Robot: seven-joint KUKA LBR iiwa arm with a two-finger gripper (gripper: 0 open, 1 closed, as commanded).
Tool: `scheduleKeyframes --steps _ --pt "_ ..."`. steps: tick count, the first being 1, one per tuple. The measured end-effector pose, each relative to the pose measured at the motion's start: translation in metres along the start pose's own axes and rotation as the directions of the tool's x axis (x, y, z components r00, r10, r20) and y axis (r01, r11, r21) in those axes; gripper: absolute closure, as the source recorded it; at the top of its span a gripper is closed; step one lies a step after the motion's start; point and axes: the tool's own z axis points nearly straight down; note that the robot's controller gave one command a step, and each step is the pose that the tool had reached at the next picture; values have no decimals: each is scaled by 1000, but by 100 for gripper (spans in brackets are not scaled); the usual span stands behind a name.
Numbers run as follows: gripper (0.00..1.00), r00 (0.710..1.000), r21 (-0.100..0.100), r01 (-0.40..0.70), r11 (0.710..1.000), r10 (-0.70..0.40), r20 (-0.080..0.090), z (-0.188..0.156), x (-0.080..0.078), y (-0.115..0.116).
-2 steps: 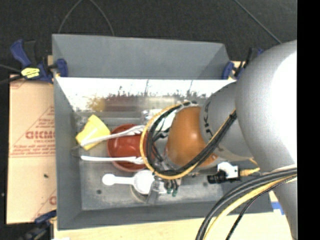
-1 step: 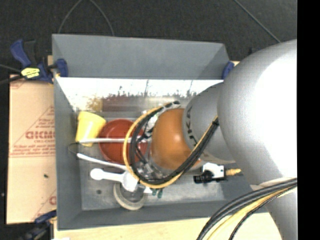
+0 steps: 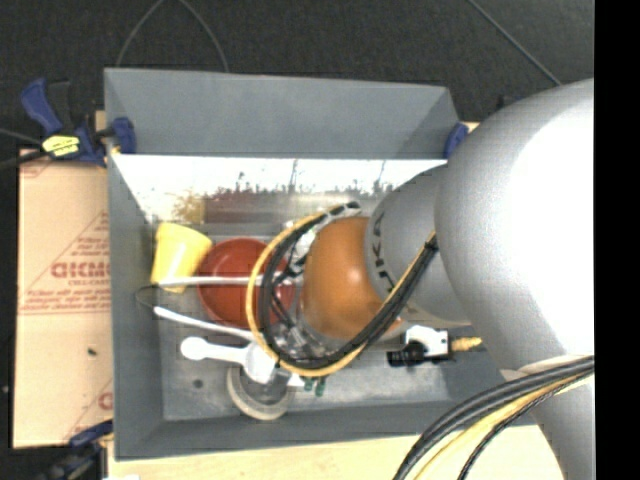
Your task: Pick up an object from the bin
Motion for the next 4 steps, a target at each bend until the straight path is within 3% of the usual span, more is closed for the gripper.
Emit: scheduleKeyframes --steps 4 --pt "100 1000 -1 9 1000 -9 0 -52 -1 0"
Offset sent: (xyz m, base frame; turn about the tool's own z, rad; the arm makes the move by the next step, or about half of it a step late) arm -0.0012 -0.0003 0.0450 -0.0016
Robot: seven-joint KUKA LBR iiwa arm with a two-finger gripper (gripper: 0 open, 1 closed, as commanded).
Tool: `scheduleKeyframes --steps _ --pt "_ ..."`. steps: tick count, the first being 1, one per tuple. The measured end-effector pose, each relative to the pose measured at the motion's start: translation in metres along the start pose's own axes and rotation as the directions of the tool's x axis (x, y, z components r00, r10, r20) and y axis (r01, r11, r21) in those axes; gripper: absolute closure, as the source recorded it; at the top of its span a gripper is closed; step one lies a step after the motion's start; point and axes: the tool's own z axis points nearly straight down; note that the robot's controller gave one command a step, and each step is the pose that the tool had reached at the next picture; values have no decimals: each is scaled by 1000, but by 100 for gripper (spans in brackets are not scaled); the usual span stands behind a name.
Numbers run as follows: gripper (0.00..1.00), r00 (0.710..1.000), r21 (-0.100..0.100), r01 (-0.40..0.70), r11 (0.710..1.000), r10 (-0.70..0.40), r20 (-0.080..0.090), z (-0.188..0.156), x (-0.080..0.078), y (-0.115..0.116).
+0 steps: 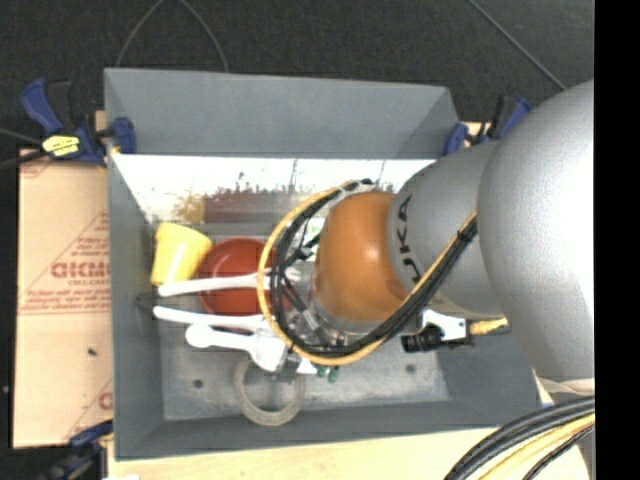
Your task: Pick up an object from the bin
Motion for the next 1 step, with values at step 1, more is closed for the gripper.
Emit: scheduleKeyframes --steps 1 --pt "100 1000 3 1 1000 -1 -5 -18 0 -1"
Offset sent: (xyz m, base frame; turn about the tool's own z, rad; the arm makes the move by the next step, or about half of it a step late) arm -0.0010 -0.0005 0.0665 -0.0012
